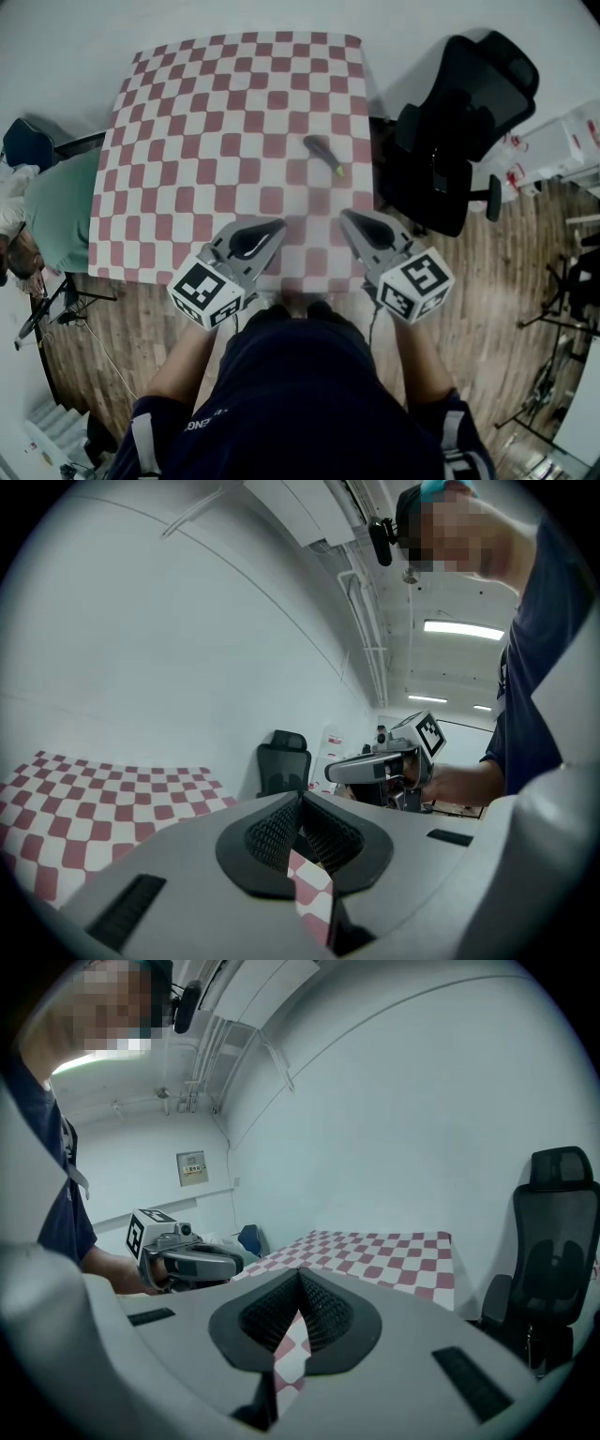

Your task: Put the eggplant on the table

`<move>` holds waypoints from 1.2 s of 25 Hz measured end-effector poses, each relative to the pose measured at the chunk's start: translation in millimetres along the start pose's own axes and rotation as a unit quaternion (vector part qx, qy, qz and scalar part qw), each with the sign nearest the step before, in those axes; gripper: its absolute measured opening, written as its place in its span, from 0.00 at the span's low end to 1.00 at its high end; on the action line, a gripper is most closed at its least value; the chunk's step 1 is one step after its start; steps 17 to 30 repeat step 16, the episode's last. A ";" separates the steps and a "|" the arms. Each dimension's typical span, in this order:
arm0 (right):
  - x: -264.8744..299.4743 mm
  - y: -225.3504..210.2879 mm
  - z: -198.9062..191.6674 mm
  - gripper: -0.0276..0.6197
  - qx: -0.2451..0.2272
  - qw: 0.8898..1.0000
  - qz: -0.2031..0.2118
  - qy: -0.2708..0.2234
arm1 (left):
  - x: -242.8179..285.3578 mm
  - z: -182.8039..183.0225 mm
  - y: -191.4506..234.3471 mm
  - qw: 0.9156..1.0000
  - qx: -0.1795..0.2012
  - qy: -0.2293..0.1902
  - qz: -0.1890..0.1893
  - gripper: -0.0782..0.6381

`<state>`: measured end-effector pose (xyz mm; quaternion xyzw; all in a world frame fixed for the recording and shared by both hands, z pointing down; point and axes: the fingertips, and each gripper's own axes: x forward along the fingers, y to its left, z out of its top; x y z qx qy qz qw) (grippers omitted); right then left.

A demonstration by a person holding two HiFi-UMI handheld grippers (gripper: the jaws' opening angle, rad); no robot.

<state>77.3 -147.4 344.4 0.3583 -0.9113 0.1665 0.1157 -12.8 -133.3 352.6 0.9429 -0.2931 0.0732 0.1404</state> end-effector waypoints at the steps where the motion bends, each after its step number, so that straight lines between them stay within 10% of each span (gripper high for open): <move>1: 0.5 -0.7 0.0 0.07 0.001 1.000 0.000 0.001 | 0.0 0.7 0.7 1.000 0.001 0.000 0.000 0.16; 30: 11.6 -10.2 -2.7 0.07 0.004 1.000 0.009 0.009 | 9.3 0.0 8.2 1.000 -0.001 0.003 0.001 0.16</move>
